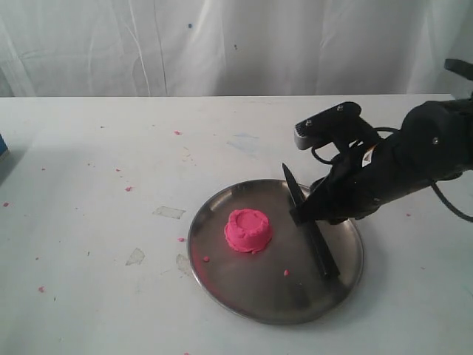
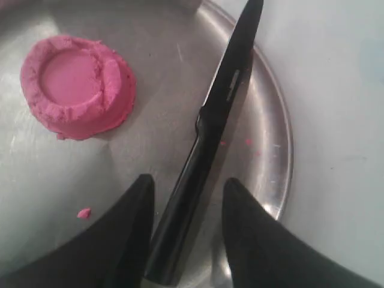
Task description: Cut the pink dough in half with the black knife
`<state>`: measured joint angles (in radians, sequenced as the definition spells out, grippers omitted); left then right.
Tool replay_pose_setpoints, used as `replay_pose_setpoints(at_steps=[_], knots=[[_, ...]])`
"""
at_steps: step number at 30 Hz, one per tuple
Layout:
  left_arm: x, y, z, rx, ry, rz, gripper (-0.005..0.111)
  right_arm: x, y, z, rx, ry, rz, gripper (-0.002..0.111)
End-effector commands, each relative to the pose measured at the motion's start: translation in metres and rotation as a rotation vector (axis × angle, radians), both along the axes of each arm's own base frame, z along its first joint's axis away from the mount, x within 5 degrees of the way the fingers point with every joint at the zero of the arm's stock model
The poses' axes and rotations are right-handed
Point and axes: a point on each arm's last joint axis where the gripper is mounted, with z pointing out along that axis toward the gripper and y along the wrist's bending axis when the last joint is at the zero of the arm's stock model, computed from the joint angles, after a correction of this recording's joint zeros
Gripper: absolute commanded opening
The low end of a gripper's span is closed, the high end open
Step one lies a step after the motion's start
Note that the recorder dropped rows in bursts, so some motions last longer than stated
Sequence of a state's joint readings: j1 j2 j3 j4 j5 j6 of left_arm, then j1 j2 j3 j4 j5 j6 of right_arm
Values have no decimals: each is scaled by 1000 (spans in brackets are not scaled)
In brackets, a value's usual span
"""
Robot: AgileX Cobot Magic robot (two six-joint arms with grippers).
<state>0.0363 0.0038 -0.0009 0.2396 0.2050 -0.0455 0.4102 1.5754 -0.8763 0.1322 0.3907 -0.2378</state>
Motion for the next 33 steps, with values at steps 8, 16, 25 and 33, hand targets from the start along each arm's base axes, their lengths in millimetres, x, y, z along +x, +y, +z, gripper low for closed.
replay_pose_setpoints(at_steps=[8,16,25,33], knots=[[0,0,0,-1,-3,-1,0,23,-4,1,24,98,-130,45],[0,0,0,-1,-3,-1,0,38,-1,-31,0,186,-158,45],[0,0,0,-1,-5,-1,0,43,1,-50,-7,220,-169,45],[0,0,0,-1,-5,-1,0,39,10,-59,-37,244,-109,45]])
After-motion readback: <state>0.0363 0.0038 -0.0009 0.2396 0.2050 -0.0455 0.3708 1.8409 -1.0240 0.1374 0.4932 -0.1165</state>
